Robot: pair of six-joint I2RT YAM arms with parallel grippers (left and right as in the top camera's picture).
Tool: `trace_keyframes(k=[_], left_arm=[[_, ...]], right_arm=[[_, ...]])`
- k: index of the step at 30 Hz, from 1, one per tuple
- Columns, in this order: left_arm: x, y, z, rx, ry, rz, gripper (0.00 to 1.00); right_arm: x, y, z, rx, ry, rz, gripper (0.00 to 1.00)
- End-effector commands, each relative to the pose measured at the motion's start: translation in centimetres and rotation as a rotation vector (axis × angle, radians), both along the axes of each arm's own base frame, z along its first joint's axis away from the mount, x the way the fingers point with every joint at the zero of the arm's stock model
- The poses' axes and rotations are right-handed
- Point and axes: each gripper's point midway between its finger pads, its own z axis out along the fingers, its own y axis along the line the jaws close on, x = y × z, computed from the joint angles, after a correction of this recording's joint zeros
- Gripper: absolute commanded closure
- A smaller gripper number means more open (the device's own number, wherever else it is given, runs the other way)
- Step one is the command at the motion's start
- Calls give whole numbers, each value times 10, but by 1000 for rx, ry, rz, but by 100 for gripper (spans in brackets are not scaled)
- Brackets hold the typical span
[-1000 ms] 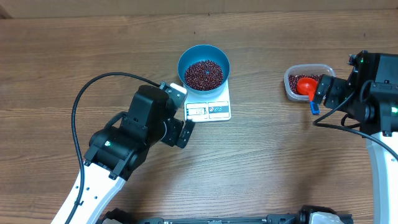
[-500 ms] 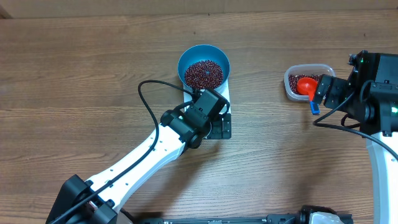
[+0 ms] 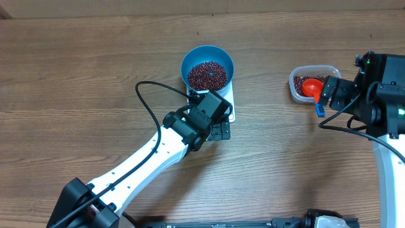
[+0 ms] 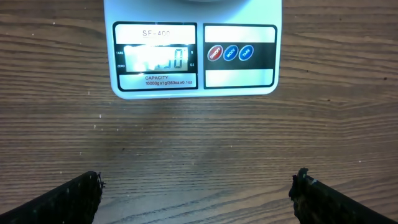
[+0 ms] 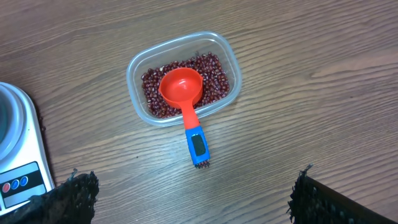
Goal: Scoop item into bowl and weigh 150g on scale
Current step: 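Move the left gripper toward the scale to view the display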
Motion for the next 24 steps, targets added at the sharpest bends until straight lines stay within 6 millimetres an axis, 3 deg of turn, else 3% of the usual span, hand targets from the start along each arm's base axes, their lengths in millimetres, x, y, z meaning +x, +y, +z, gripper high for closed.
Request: trace_keyframes(k=[1, 7, 24], left_arm=[[3, 1, 1, 17, -15, 11, 1], [-6, 15, -5, 63, 29, 79, 1], [-10, 20, -7, 98, 42, 45, 1]], right_arm=[[0, -1, 0, -13, 2, -1, 0], [0, -1, 0, -13, 2, -1, 0], [1, -1, 0, -13, 2, -1, 0]])
